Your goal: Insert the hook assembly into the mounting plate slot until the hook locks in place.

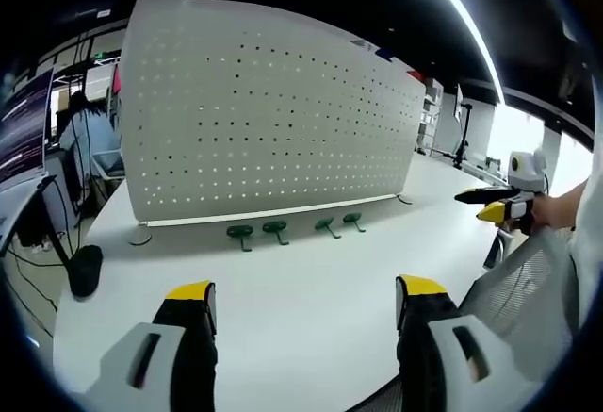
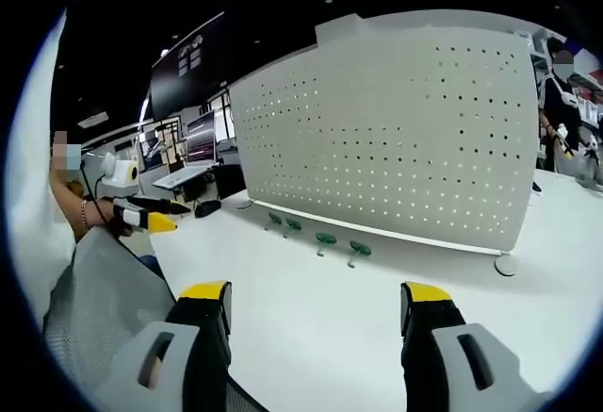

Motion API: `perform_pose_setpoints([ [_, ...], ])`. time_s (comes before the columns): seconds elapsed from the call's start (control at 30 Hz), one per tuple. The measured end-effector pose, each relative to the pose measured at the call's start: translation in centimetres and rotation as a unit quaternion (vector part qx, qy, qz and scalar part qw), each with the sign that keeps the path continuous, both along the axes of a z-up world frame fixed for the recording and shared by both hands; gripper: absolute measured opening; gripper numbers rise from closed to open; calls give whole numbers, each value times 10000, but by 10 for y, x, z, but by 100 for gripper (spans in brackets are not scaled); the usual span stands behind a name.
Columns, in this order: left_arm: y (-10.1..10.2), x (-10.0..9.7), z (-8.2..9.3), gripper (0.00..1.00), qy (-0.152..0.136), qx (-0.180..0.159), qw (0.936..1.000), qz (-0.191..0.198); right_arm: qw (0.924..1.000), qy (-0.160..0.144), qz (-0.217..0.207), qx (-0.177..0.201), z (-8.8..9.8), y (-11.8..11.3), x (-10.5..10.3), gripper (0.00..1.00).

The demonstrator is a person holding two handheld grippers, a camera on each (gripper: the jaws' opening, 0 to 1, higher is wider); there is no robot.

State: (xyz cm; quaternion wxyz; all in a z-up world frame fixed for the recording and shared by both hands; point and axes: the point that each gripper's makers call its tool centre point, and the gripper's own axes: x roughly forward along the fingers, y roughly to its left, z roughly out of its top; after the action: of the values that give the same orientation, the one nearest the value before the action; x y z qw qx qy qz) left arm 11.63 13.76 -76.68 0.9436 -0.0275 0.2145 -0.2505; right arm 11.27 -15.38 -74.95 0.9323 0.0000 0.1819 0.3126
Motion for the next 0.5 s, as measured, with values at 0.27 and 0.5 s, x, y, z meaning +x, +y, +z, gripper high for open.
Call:
perform_pose_setpoints([
  [0.27, -3, -1, 1, 80, 7, 80, 9999, -121, 9998, -20, 156, -140, -1, 5, -1, 71],
  [0.5, -4, 3, 1, 79, 91, 189, 9988, -437, 9996, -71, 205, -193, 1, 6, -1, 69],
])
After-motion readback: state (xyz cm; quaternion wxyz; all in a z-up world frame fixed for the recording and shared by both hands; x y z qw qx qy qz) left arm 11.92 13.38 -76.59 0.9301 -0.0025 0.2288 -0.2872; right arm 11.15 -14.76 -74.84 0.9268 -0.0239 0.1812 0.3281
